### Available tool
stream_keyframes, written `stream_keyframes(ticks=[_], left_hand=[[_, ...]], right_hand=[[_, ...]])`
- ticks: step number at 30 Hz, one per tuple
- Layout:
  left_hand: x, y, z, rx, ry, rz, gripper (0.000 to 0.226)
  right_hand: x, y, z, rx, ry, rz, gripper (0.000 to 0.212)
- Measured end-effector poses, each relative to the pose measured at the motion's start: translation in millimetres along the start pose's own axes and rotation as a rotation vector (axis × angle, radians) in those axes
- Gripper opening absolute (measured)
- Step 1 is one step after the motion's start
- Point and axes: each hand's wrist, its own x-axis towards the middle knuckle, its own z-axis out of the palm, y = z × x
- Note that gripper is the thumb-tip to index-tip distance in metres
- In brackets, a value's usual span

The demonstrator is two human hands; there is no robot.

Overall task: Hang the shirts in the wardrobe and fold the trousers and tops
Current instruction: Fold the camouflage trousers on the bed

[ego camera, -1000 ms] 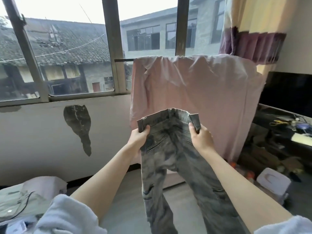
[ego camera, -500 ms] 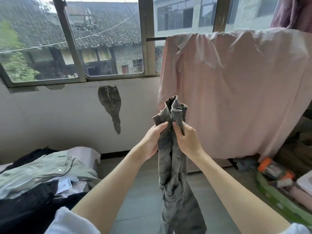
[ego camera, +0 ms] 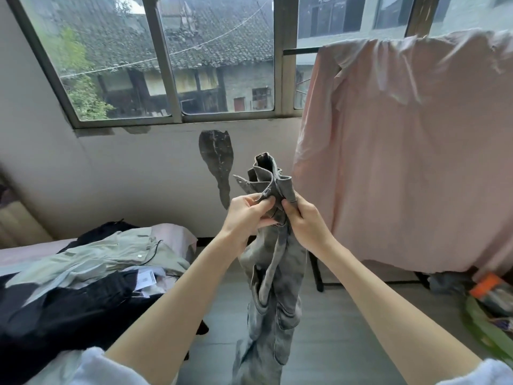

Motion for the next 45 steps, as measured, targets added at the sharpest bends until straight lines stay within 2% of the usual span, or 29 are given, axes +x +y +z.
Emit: stream_keyframes(ticks=[3, 6, 10, 14, 16, 19, 21, 24, 26, 27, 29, 30, 31, 32, 34, 35, 36, 38, 40, 41, 43, 45], left_hand=[[-5, 4, -21, -0.054, -0.097, -0.017, 0.023], [-11, 8, -38, -0.061, -0.128, -0.018, 0.025], [-15, 21, -54, -0.111, -0.032, -0.028, 0.023], [-23, 32, -62, -0.112, 0.006, -0.073, 0.024], [-26, 38, -64, -0.106, -0.003, -0.121, 0.037], [-28, 45, -69, -0.140, -0.092, -0.270, 0.066], [-28, 46, -70, -0.072, -0.135, -0.301, 0.075], [-28, 43, -70, 0.026, -0.173, -0.337, 0.082], [-31, 39, -69, 0.078, -0.100, -0.299, 0.080], [-33, 36, -71, 0.162, -0.018, -0.207, 0.071], [-37, 26, -83, 0.465, 0.321, 0.127, 0.041], [-40, 20, -96, 0.603, 0.486, 0.260, 0.035], [-45, 13, -111, 0.684, 0.579, 0.301, 0.054], [-51, 4, -126, 0.708, 0.572, 0.244, 0.081], [-64, -16, -155, 0.624, 0.405, 0.018, 0.120], [-70, -26, -164, 0.516, 0.304, -0.053, 0.126], [-73, -30, -171, 0.403, 0.223, -0.082, 0.123], [-75, -24, -176, 0.304, 0.100, -0.067, 0.090], [-72, -5, -176, 0.272, 0.053, -0.004, 0.056], [-70, 6, -173, 0.230, 0.048, 0.029, 0.050], [-66, 21, -162, 0.182, 0.140, 0.088, 0.045], [-63, 25, -146, 0.143, 0.333, 0.159, 0.031]], right_hand=[[1, -7, 8, 0.145, -0.142, -0.004, 0.041], [3, -13, 20, 0.227, -0.171, -0.027, 0.043], [4, -15, 36, 0.225, -0.093, -0.109, 0.047], [5, -14, 48, 0.188, -0.159, -0.128, 0.047], [7, -16, 50, 0.173, -0.217, -0.090, 0.043], [9, -17, 52, 0.129, -0.260, -0.033, 0.053], [11, -16, 54, 0.123, -0.231, -0.020, 0.045], [13, -13, 58, 0.224, -0.111, 0.041, 0.015], [15, -9, 60, 0.238, 0.000, 0.103, 0.016], [15, -7, 59, 0.236, 0.044, 0.128, 0.018], [16, -4, 60, 0.243, 0.108, 0.149, 0.019], [16, -4, 60, 0.250, 0.134, 0.145, 0.019], [18, -5, 60, 0.260, 0.154, 0.136, 0.019], [19, -8, 59, 0.275, 0.165, 0.129, 0.020], [24, -17, 59, 0.340, 0.144, 0.127, 0.024], [27, -22, 57, 0.396, 0.109, 0.131, 0.026], [32, -29, 57, 0.461, 0.059, 0.136, 0.026], [39, -39, 54, 0.566, -0.072, 0.151, 0.027], [47, -46, 52, 0.625, -0.172, 0.152, 0.027], [51, -48, 53, 0.615, -0.165, 0.140, 0.027], [61, -50, 57, 0.487, -0.031, 0.073, 0.024], [65, -45, 60, 0.368, 0.096, -0.029, 0.024]])
